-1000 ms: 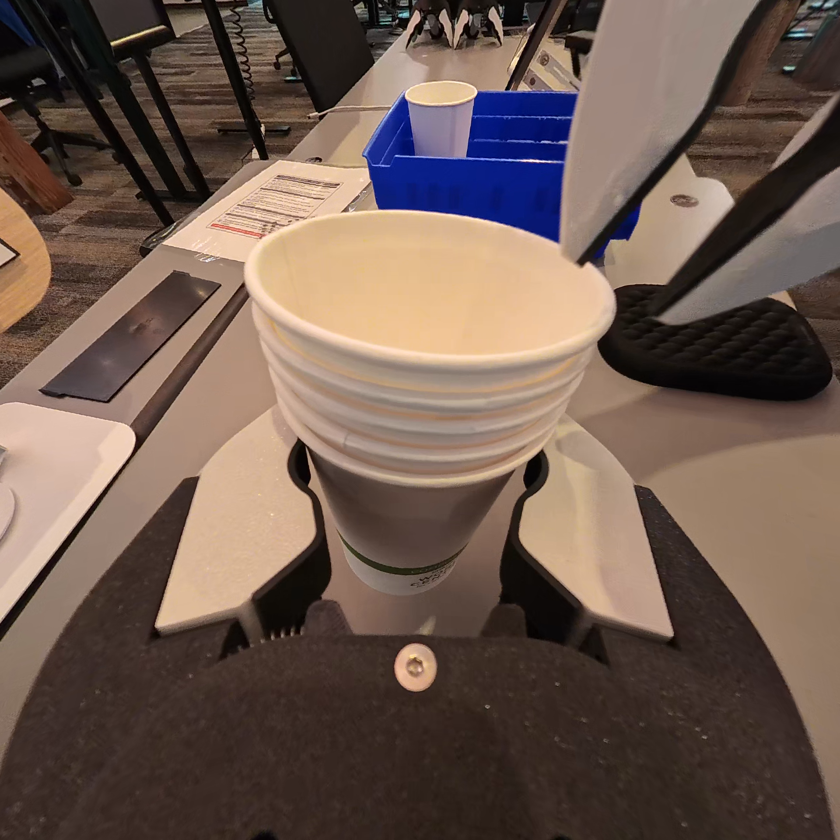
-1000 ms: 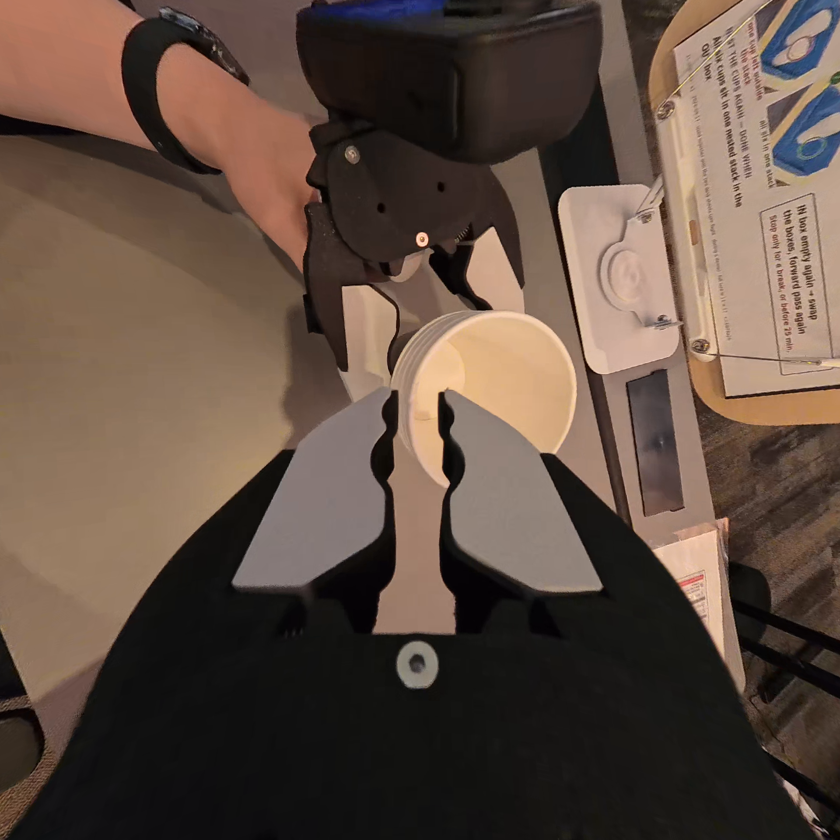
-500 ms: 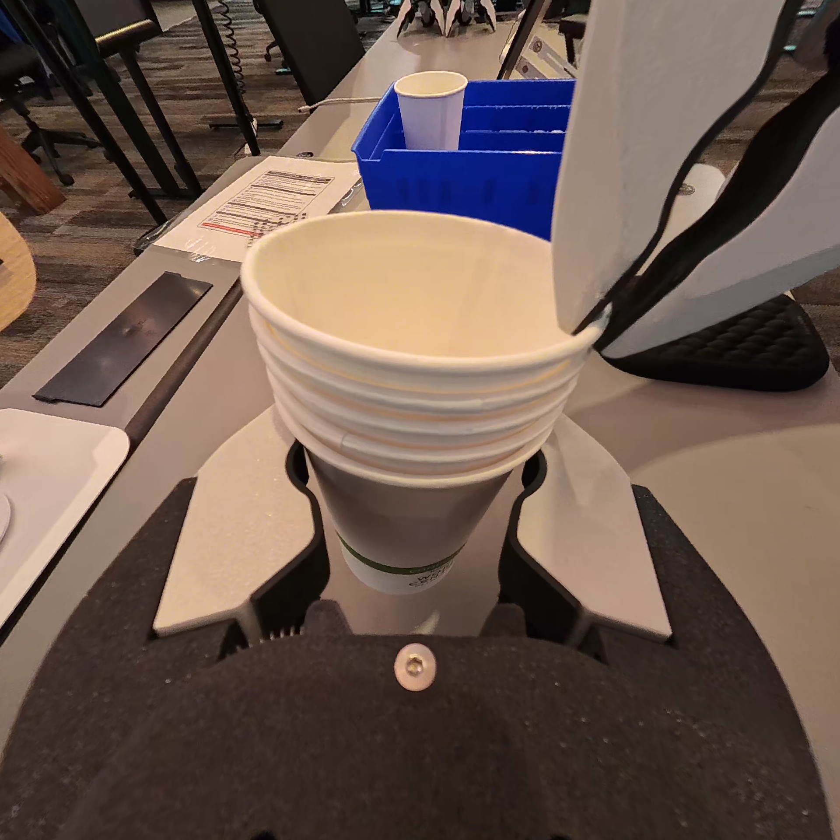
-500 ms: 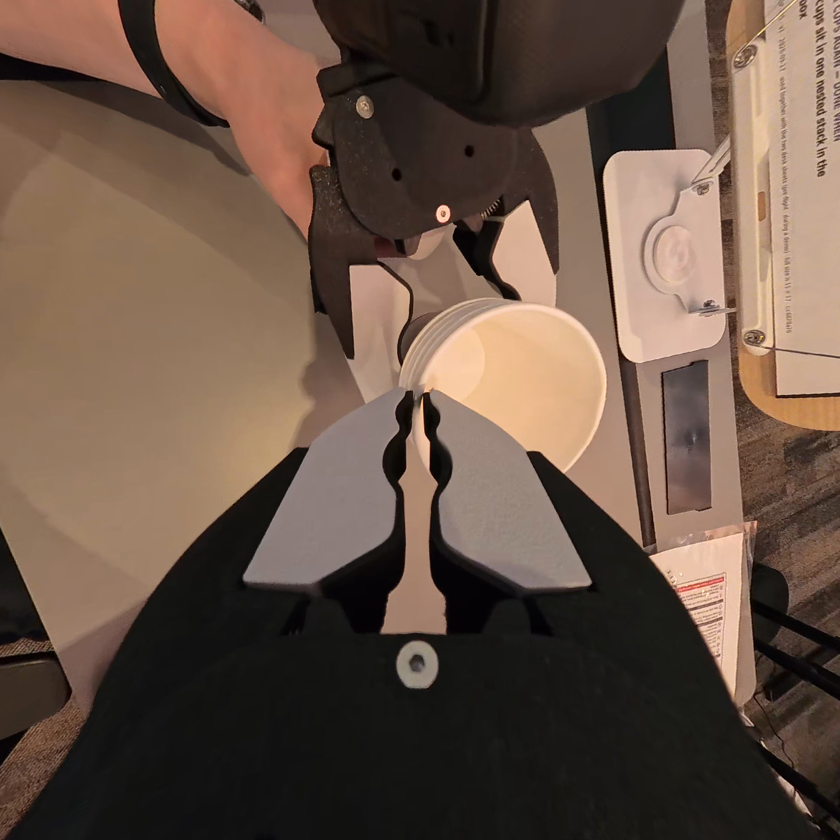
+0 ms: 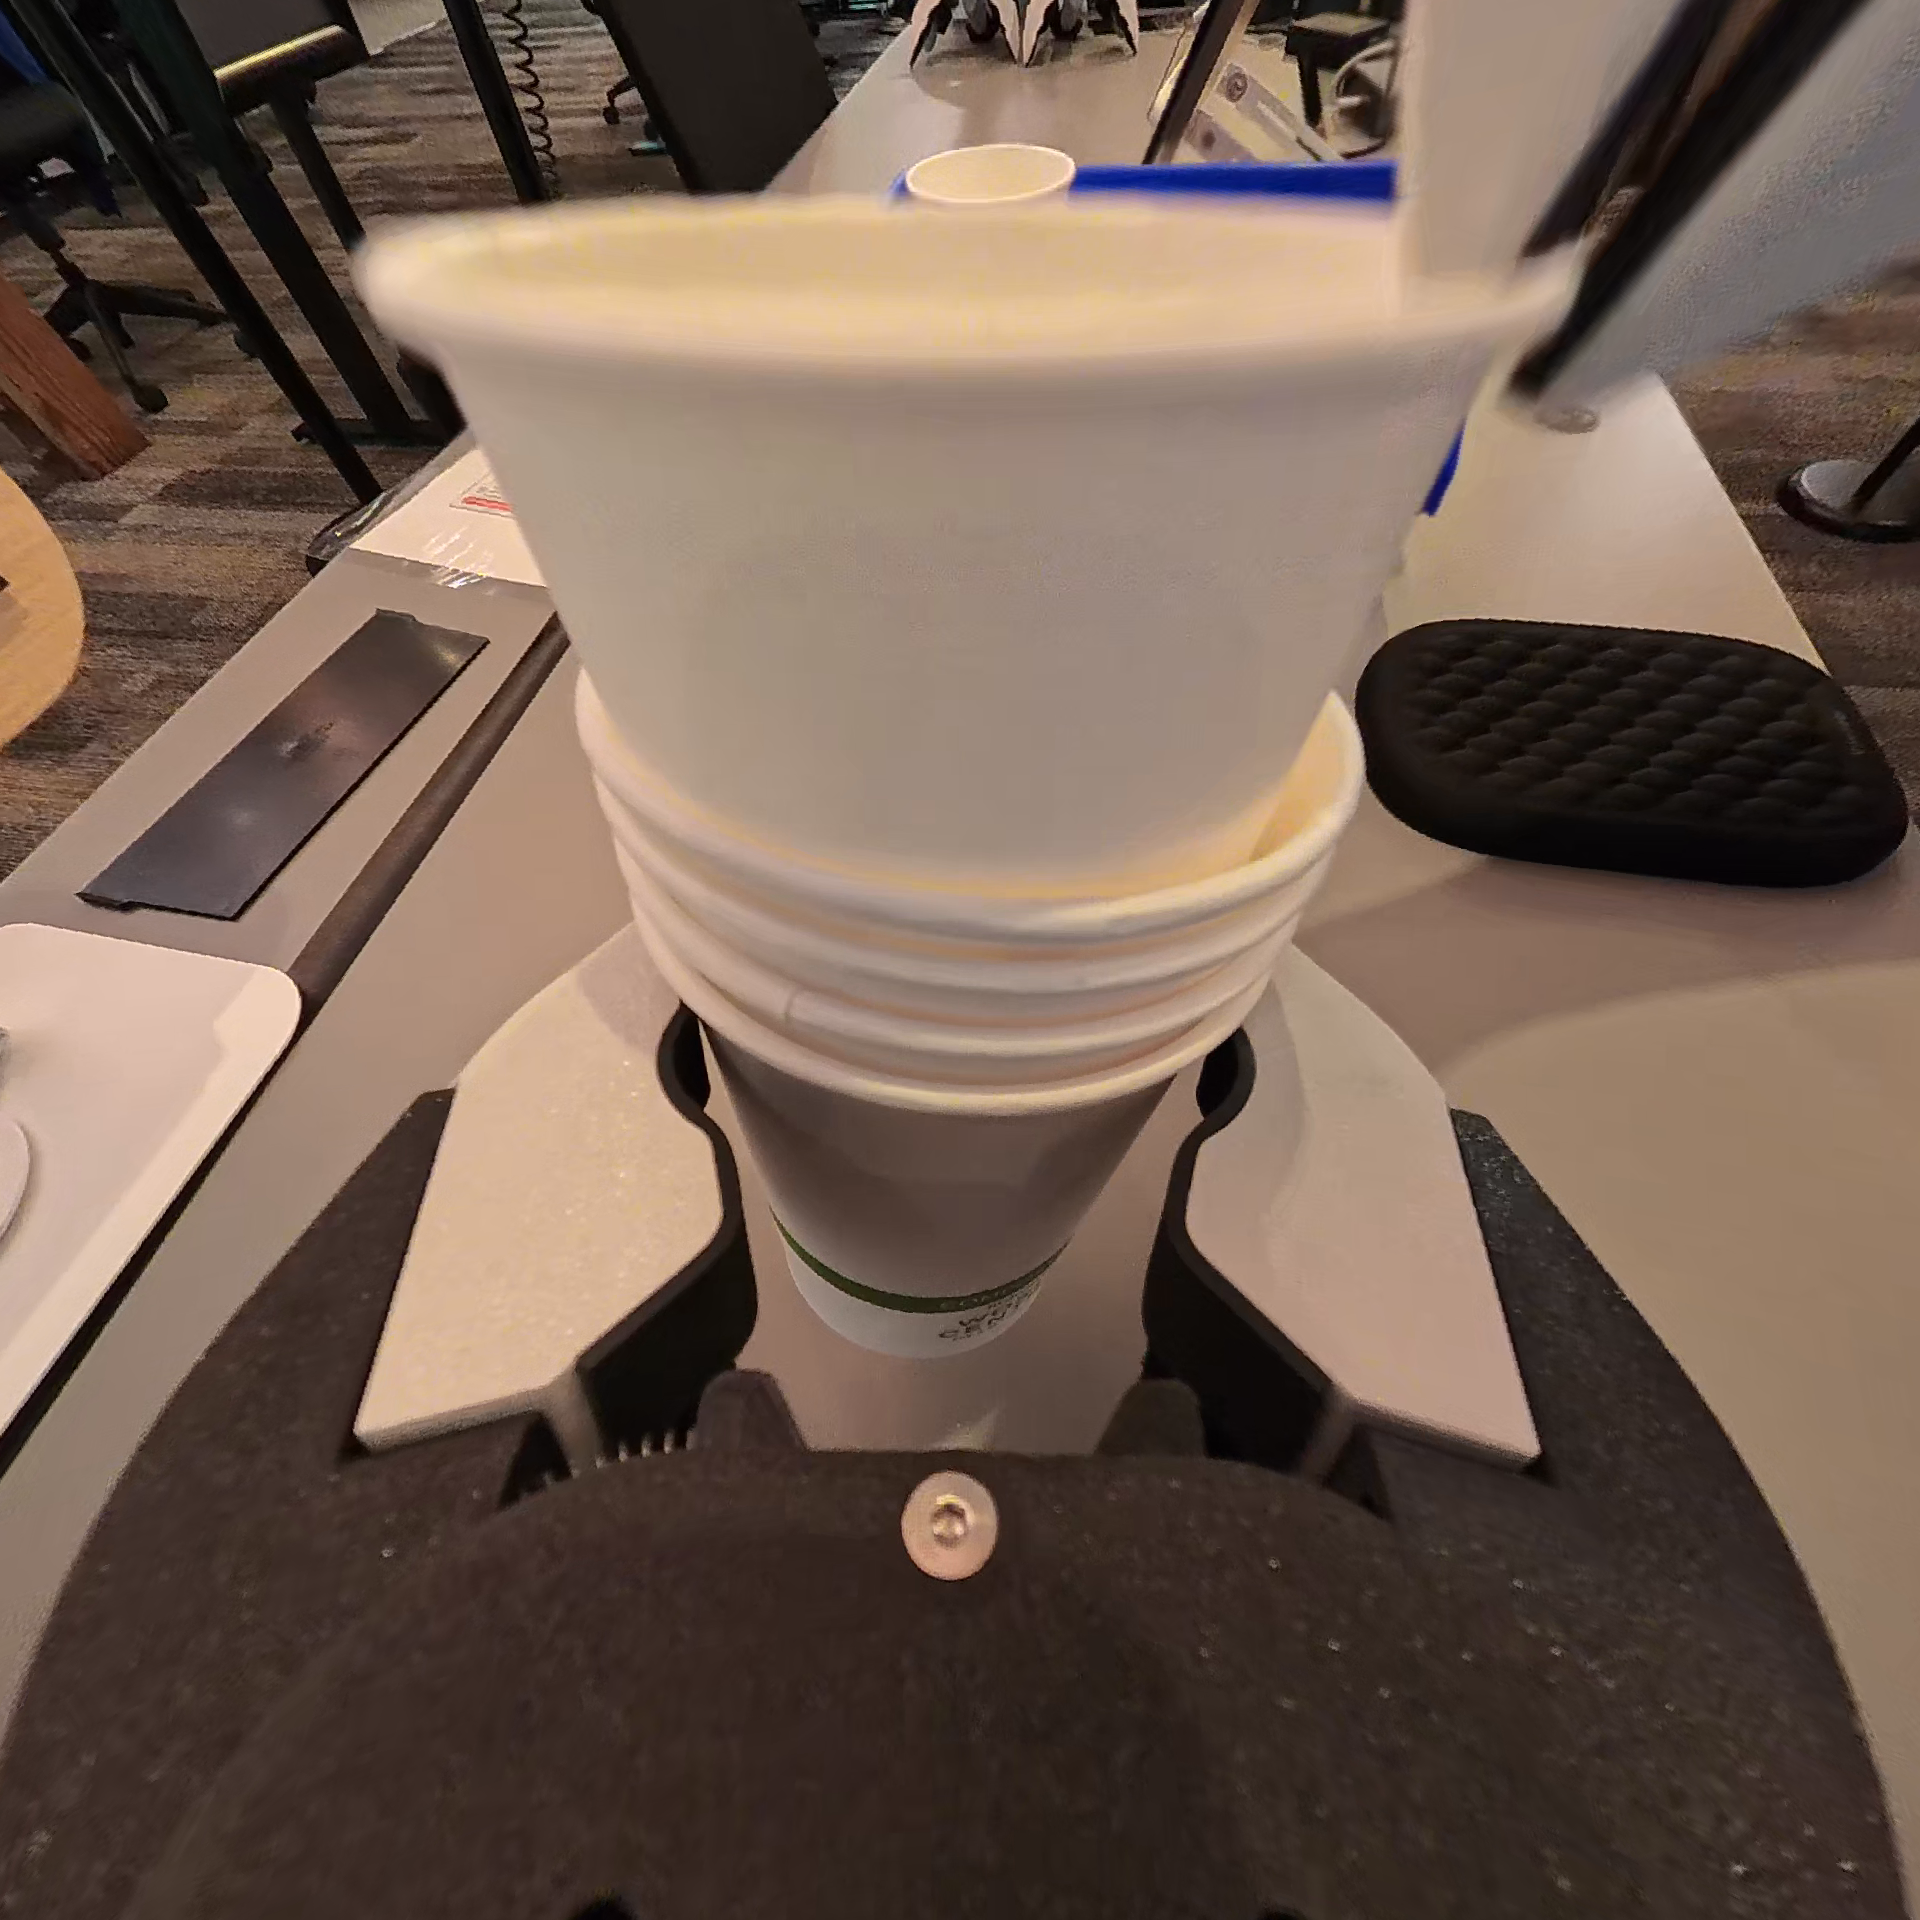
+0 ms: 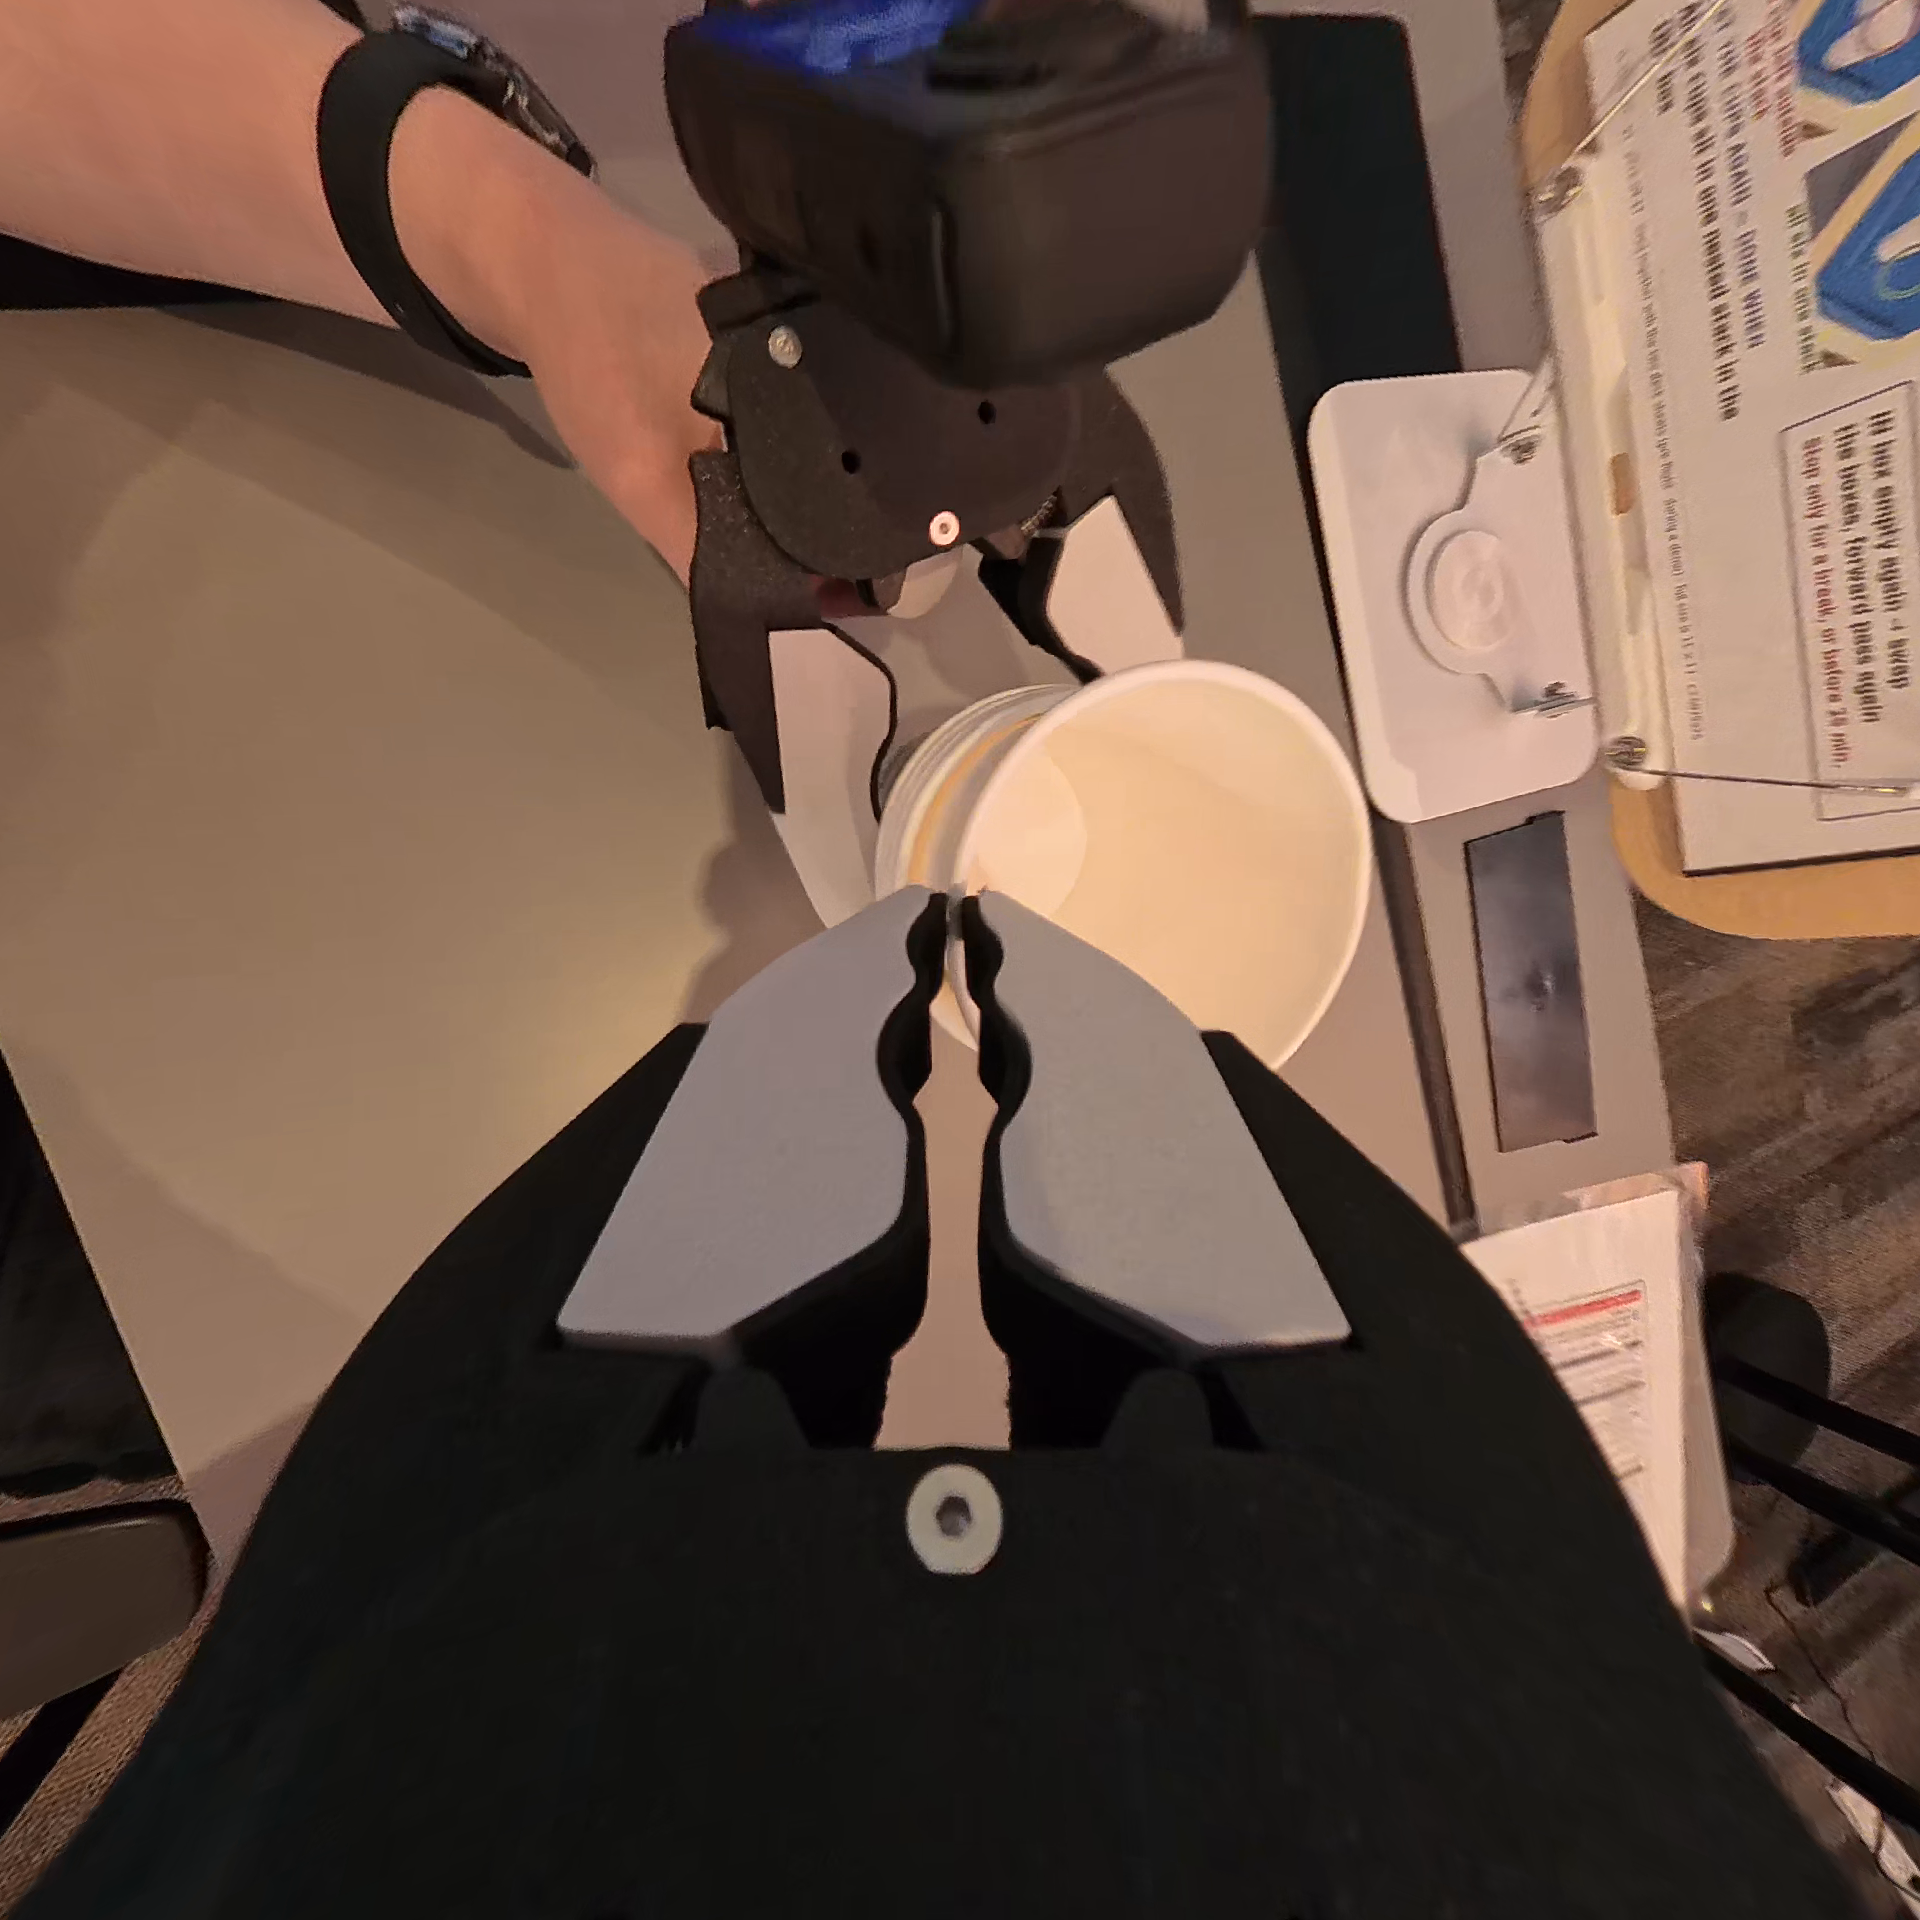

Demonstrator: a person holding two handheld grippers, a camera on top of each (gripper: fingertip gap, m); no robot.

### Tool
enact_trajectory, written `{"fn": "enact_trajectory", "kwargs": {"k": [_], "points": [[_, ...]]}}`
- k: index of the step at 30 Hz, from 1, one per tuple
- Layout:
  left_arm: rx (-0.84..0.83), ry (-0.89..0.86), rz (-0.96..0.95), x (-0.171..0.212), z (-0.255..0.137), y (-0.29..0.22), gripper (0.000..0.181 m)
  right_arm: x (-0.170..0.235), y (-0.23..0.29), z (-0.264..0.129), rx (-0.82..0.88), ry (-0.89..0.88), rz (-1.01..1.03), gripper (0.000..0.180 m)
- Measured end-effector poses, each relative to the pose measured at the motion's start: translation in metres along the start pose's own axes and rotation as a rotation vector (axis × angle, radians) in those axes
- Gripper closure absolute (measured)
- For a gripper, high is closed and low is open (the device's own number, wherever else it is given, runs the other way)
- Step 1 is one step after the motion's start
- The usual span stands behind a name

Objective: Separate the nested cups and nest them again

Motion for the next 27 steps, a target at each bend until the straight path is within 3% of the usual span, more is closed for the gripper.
{"fn": "enact_trajectory", "kwargs": {"k": [9,15,21,27], "points": [[0.004,0.007,0.001,0.0,0.0,0.0,0.087,0.003,-0.026,-0.102,0.174,-0.037,0.045,0.177],[0.012,-0.018,-0.009,-0.004,-0.005,0.0,0.087,0.079,-0.05,-0.156,0.338,0.152,0.234,0.177],[0.007,-0.001,0.001,-0.002,-0.002,0.0,0.087,0.189,-0.063,-0.154,0.462,0.354,0.495,0.177],[0.003,0.01,-0.009,0.001,0.0,0.003,0.087,0.268,-0.062,-0.113,0.434,0.479,0.616,0.177]]}}
Point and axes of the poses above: each gripper's, where its closed fingertips meet, z out along the fingers, x out of its underside, y = z × x across the jaws, the point moved 10 cm from there along -z, back along the fingers, and after that the axes turned 13 degrees about -z, right-handed, at the moved point
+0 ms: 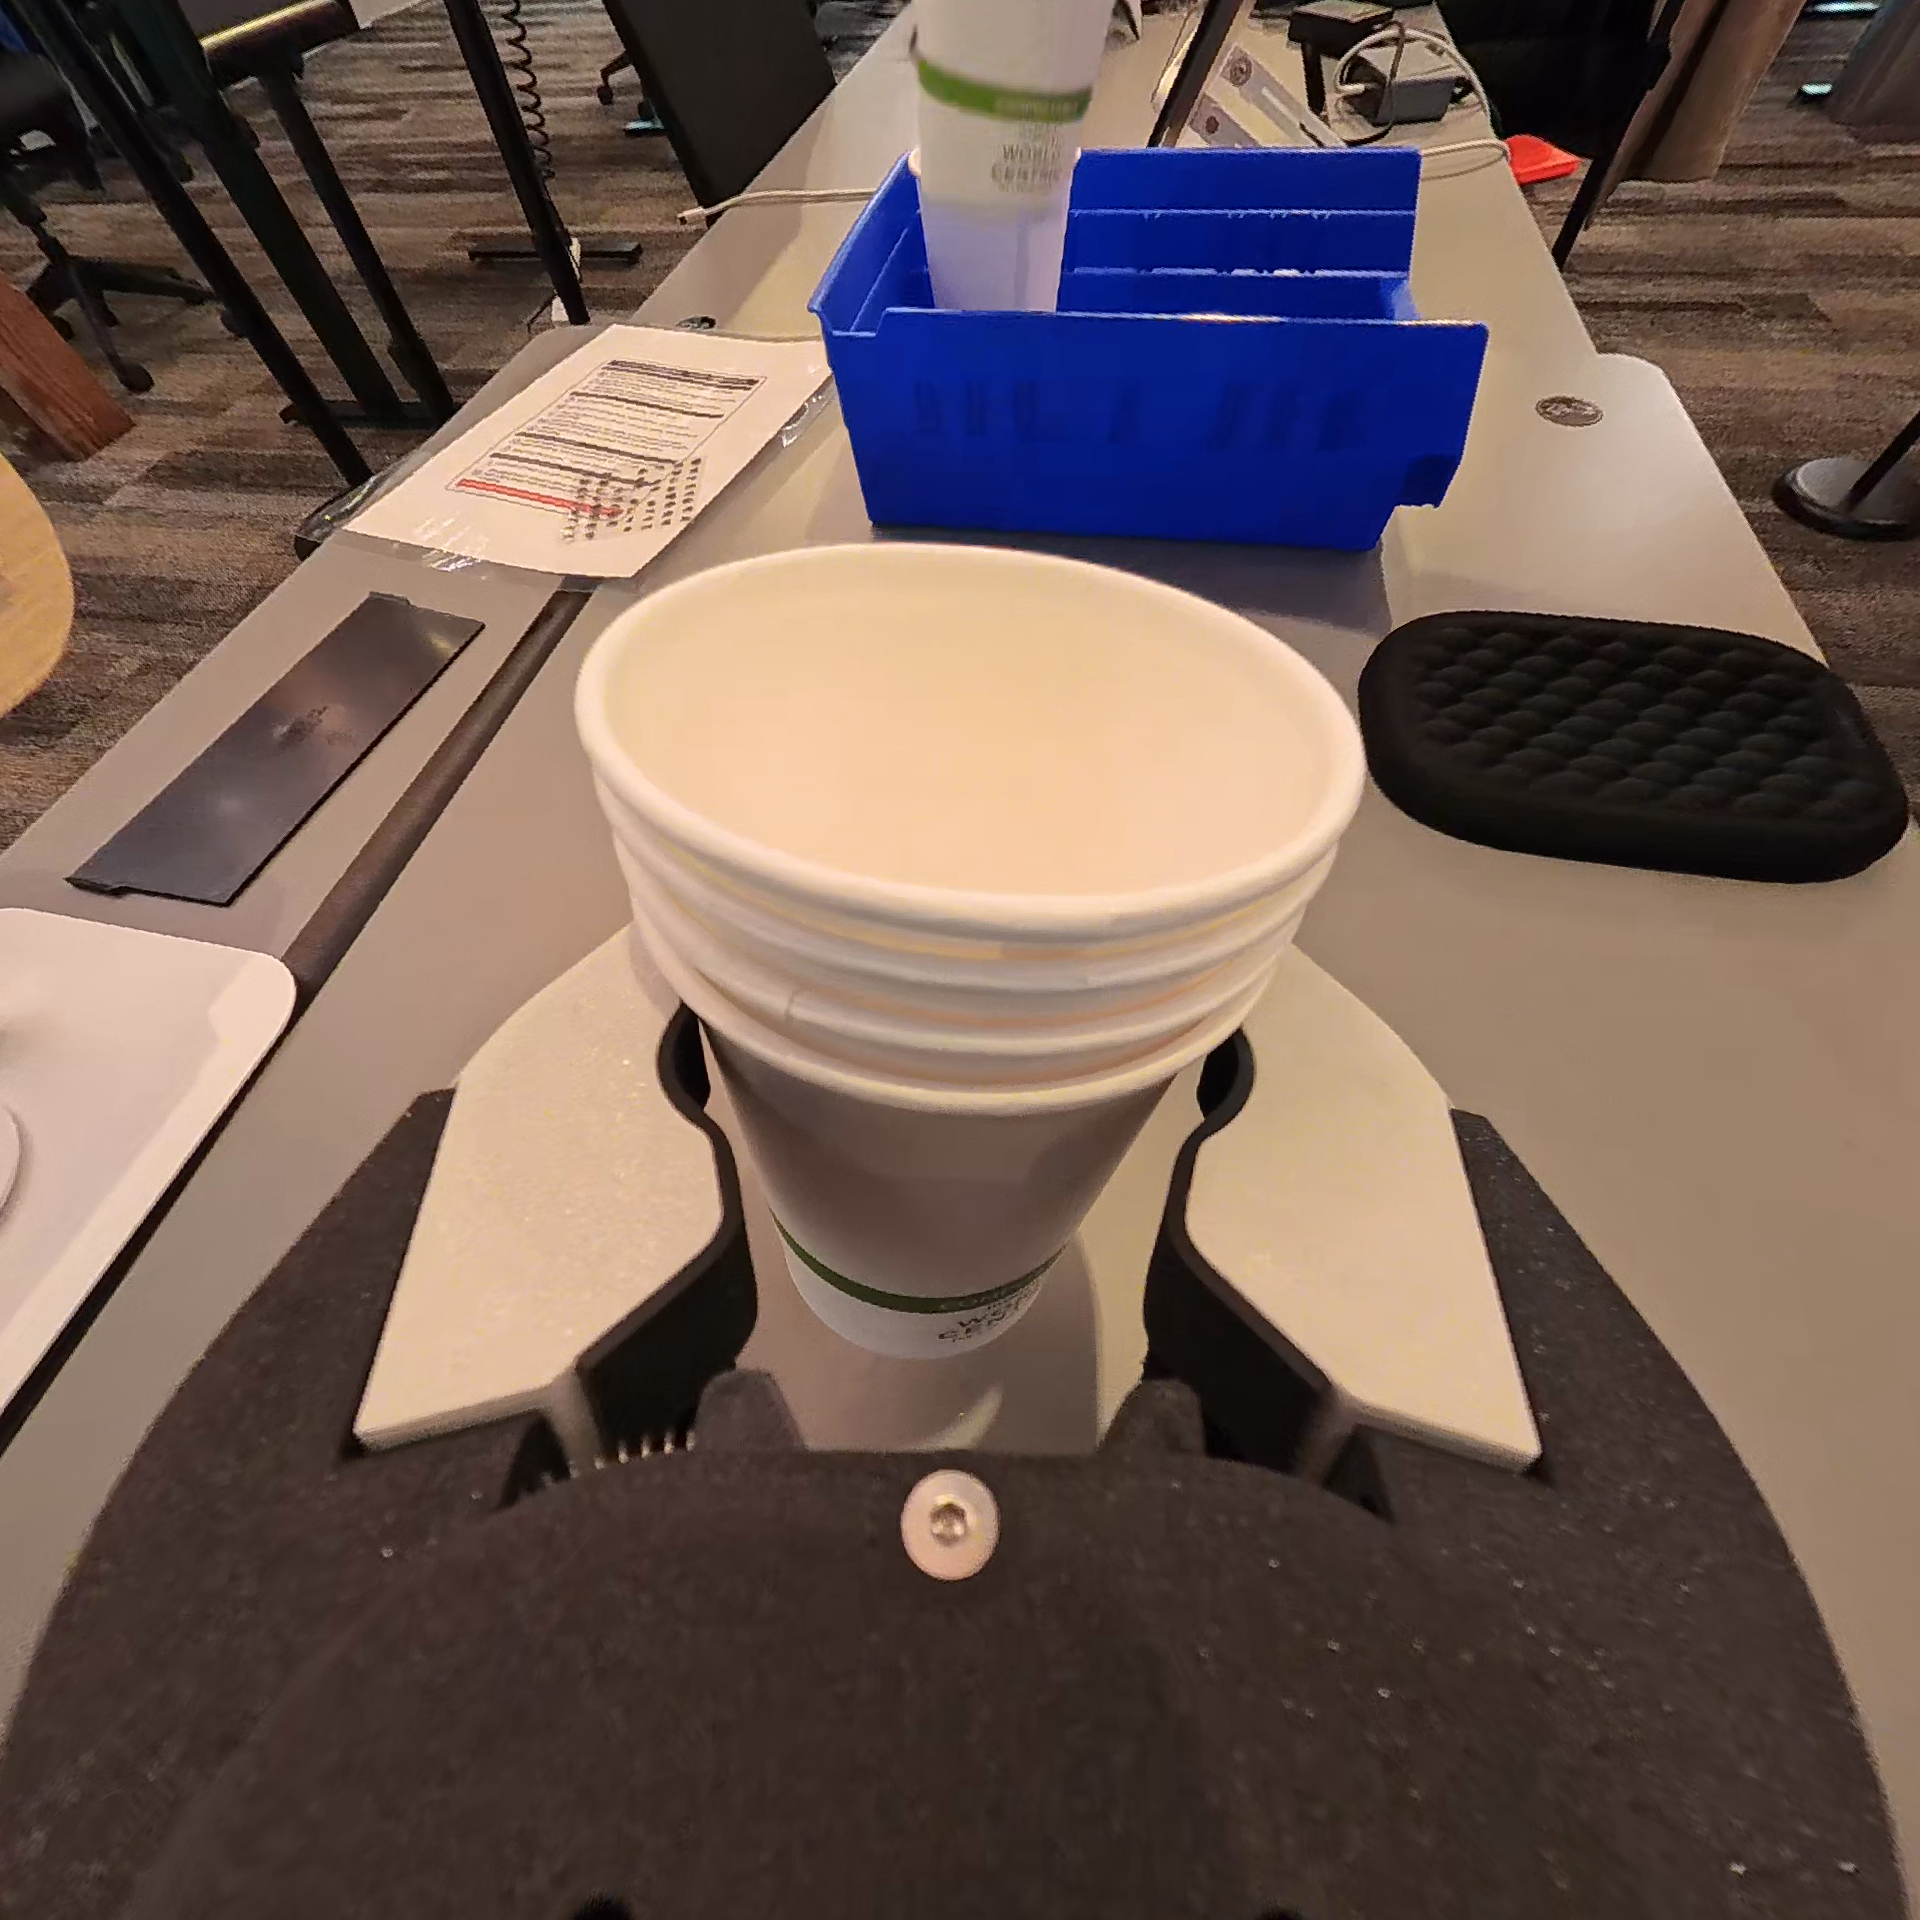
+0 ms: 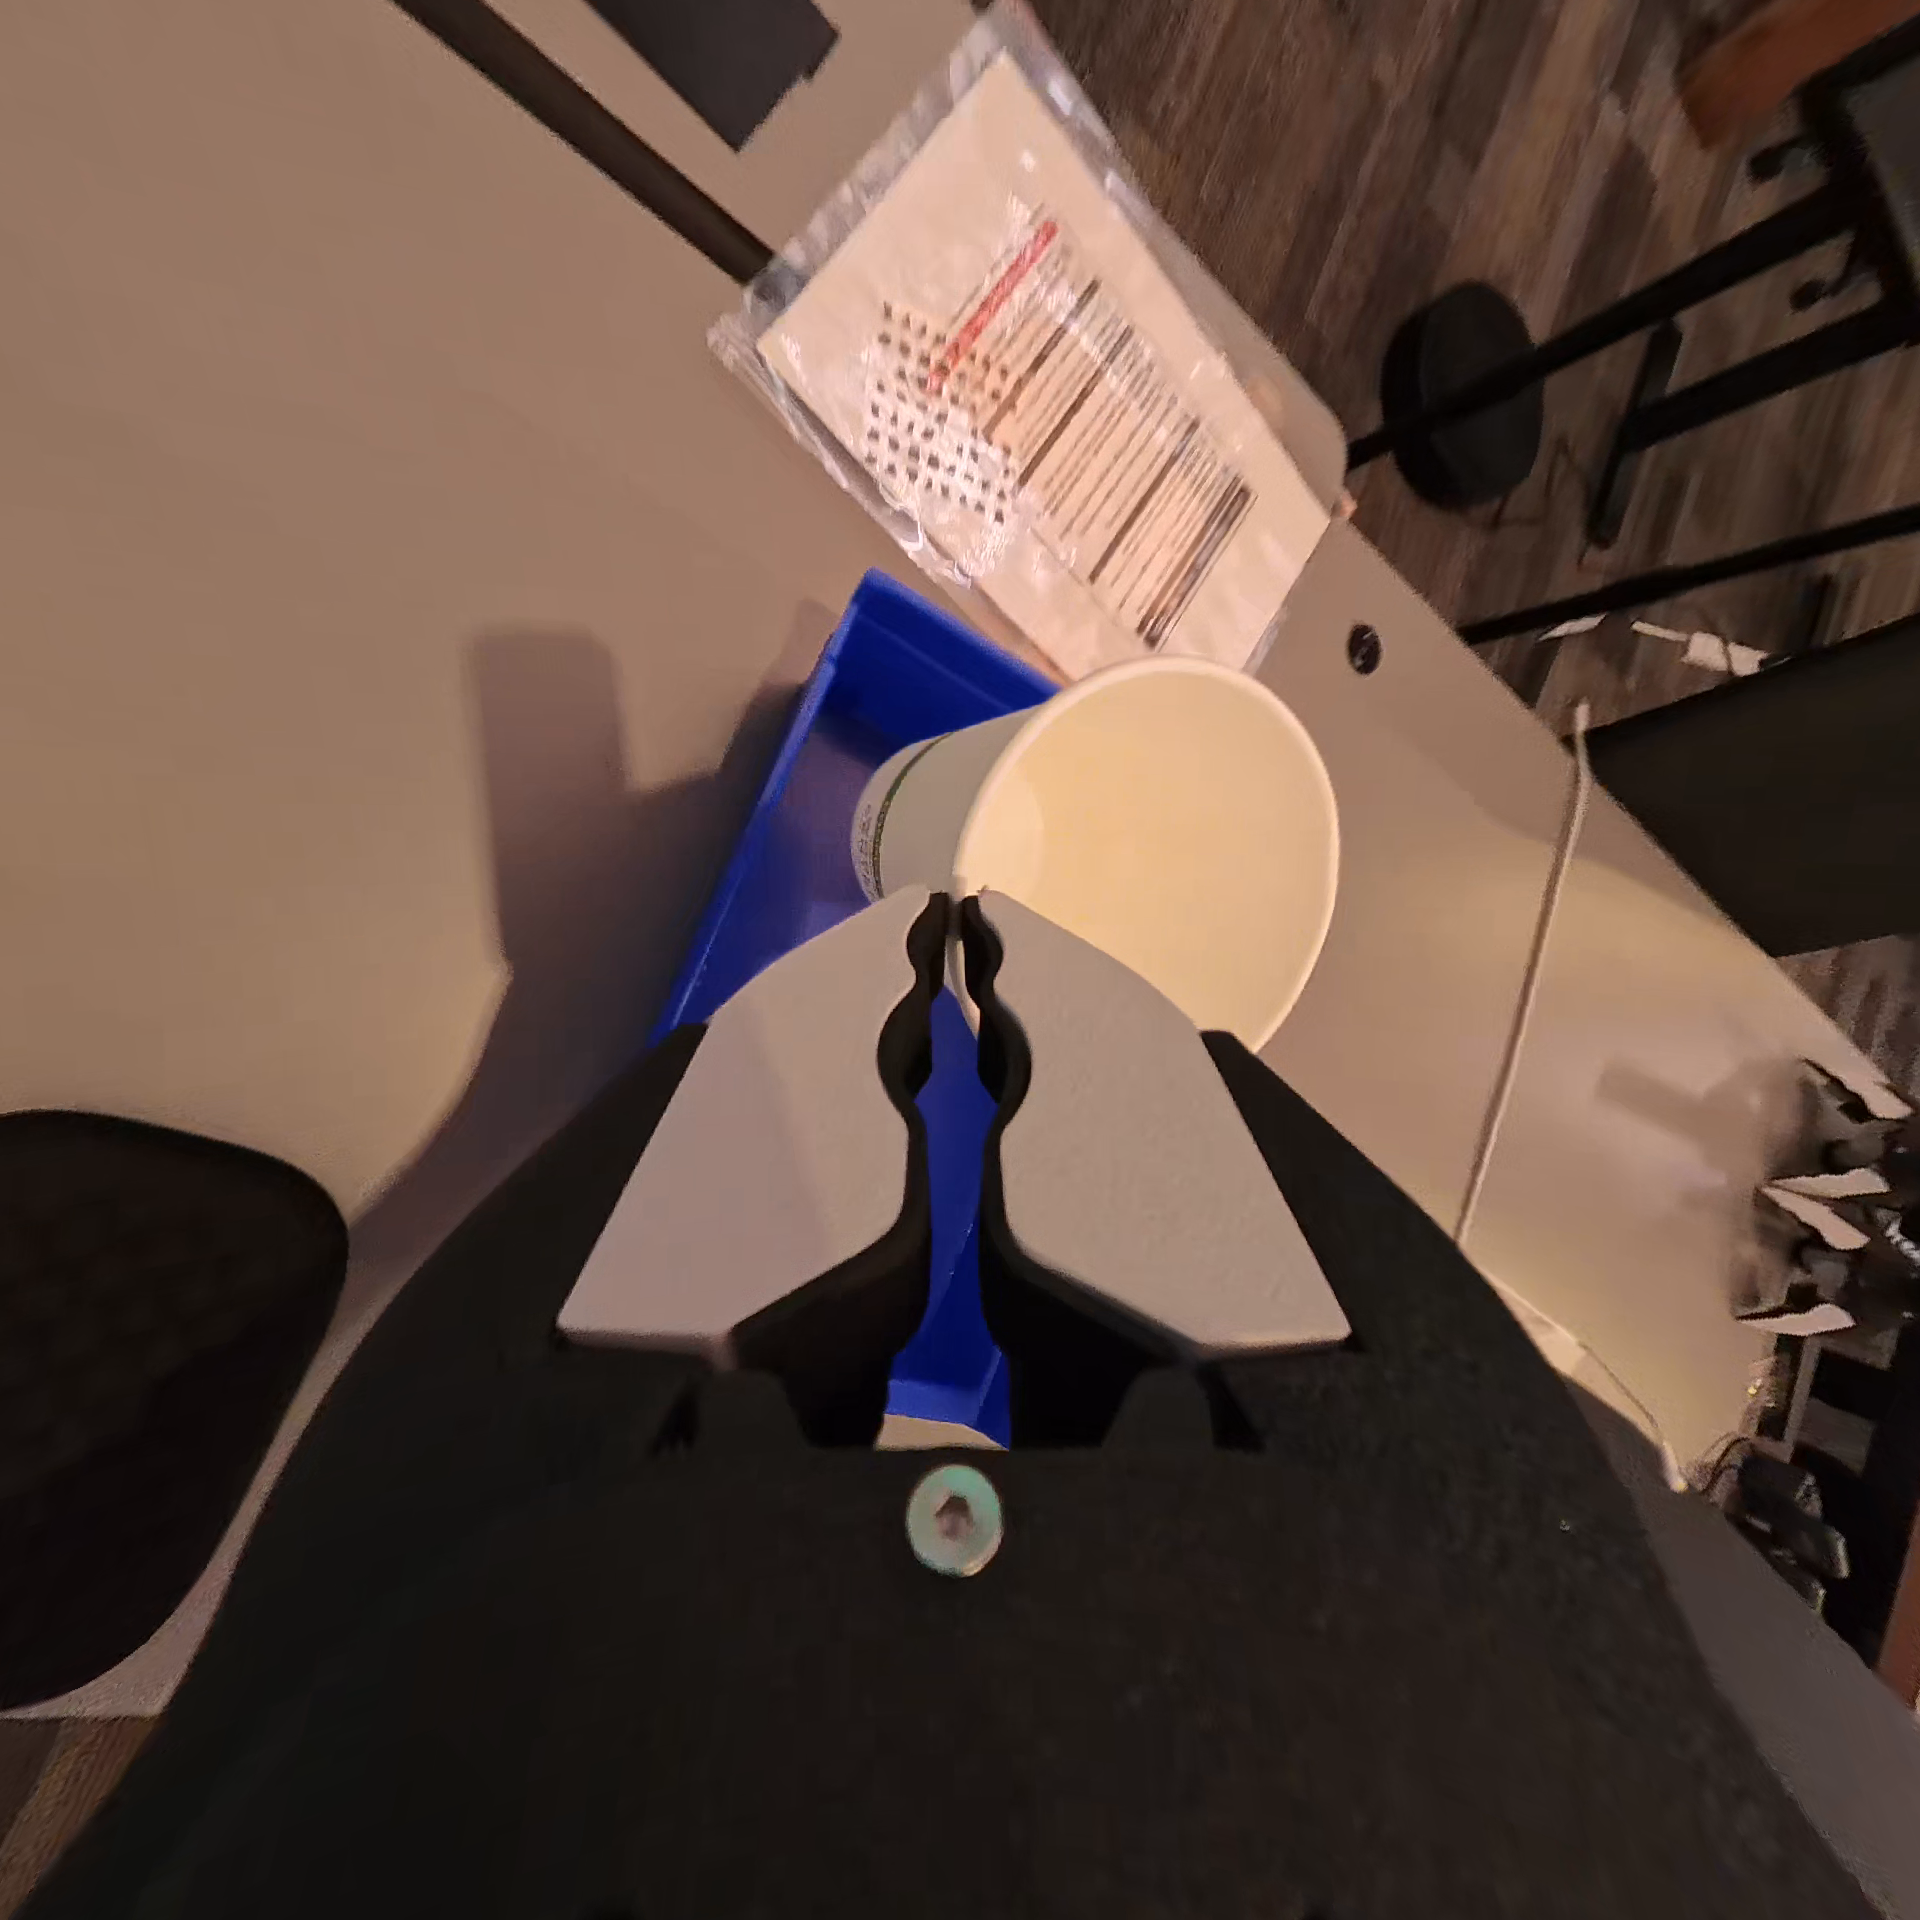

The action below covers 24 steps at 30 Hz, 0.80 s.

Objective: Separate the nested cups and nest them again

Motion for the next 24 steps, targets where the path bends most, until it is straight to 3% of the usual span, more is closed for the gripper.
{"fn": "enact_trajectory", "kwargs": {"k": [11,24], "points": [[-0.003,0.016,-0.004,0.003,0.003,0.004,0.087,0.023,0.017,0.087,-0.119,0.127,-0.004,0.177],[-0.006,0.02,-0.006,0.005,0.004,0.005,0.087,0.024,0.027,0.112,-0.128,0.121,-0.025,0.177]]}}
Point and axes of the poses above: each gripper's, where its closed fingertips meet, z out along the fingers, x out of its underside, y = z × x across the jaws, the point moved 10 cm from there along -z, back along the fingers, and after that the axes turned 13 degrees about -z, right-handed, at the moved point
